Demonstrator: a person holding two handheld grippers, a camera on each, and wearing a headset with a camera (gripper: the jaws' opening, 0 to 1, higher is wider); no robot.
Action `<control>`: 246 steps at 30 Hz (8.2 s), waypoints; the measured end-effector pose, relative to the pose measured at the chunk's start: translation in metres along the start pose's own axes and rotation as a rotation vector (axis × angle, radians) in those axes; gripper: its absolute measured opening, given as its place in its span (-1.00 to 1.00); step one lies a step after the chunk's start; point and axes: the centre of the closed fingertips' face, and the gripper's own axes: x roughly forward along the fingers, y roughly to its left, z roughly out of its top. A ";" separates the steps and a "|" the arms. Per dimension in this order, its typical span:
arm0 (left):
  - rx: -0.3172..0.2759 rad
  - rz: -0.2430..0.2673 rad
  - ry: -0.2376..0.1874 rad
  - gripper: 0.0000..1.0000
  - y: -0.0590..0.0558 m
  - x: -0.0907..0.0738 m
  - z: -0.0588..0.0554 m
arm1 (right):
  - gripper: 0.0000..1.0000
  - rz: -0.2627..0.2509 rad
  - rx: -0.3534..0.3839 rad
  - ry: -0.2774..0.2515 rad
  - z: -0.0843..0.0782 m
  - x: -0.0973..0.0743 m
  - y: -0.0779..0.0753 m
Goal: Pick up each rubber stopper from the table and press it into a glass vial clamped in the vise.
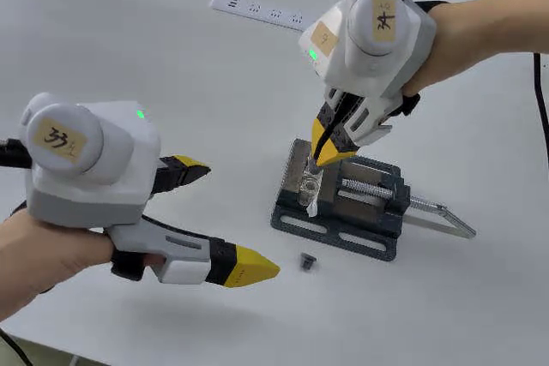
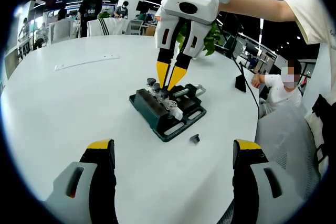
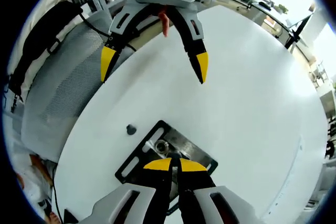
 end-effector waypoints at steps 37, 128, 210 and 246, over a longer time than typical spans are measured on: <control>-0.020 0.001 -0.005 0.84 0.002 0.005 -0.003 | -1.00 0.046 0.065 0.086 -0.002 0.002 0.001; -0.014 0.026 -0.040 0.82 0.011 0.006 0.012 | -1.00 -0.041 0.251 0.282 -0.003 0.008 0.000; 0.001 0.053 -0.051 0.82 0.011 -0.008 0.019 | -1.00 -0.209 0.138 0.051 -0.003 0.004 0.000; 0.019 0.059 -0.060 0.83 0.010 -0.013 0.025 | 0.43 -0.304 0.432 -0.265 0.012 -0.007 0.036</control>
